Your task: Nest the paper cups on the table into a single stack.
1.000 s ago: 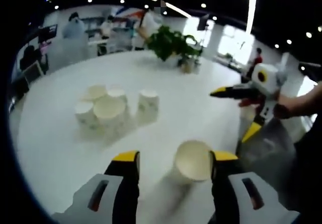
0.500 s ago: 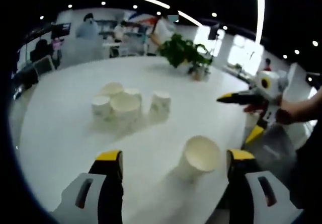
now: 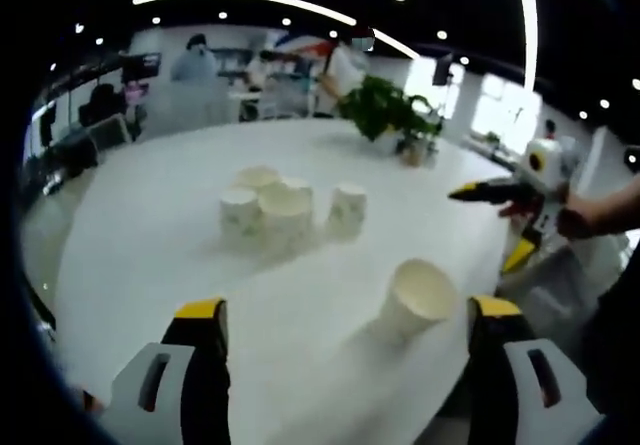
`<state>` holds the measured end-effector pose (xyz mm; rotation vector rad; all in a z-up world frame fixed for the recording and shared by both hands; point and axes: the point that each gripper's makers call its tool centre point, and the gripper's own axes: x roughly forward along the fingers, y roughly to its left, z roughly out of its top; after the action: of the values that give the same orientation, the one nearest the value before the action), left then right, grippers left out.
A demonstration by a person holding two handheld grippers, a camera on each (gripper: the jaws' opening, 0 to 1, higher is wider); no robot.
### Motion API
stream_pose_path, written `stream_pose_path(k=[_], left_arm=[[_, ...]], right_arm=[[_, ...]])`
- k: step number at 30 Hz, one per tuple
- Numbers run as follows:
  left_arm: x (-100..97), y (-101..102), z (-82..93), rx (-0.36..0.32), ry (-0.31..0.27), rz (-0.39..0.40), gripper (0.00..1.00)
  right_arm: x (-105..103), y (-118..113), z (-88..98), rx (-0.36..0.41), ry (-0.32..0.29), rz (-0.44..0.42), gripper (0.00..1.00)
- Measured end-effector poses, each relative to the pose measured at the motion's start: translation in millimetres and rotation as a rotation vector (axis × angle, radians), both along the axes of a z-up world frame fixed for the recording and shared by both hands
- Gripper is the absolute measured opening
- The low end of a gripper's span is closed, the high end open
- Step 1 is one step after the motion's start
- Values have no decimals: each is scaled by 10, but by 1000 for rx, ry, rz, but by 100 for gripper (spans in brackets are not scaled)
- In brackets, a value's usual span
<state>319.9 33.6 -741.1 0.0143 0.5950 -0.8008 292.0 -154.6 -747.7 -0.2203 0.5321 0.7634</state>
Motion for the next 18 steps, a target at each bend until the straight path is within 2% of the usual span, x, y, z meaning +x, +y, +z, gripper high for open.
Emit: stream_pose_path(k=[7, 14, 18], left_arm=[[3, 74, 61, -12, -23, 22, 100], [44, 153, 142, -47, -51, 50, 100], [65, 177, 200, -76, -72, 62, 100]], right_arm=[[58, 14, 112, -16, -29, 12, 100], [281, 32, 274, -32, -63, 28, 100], [469, 49, 387, -65, -94, 72, 99]])
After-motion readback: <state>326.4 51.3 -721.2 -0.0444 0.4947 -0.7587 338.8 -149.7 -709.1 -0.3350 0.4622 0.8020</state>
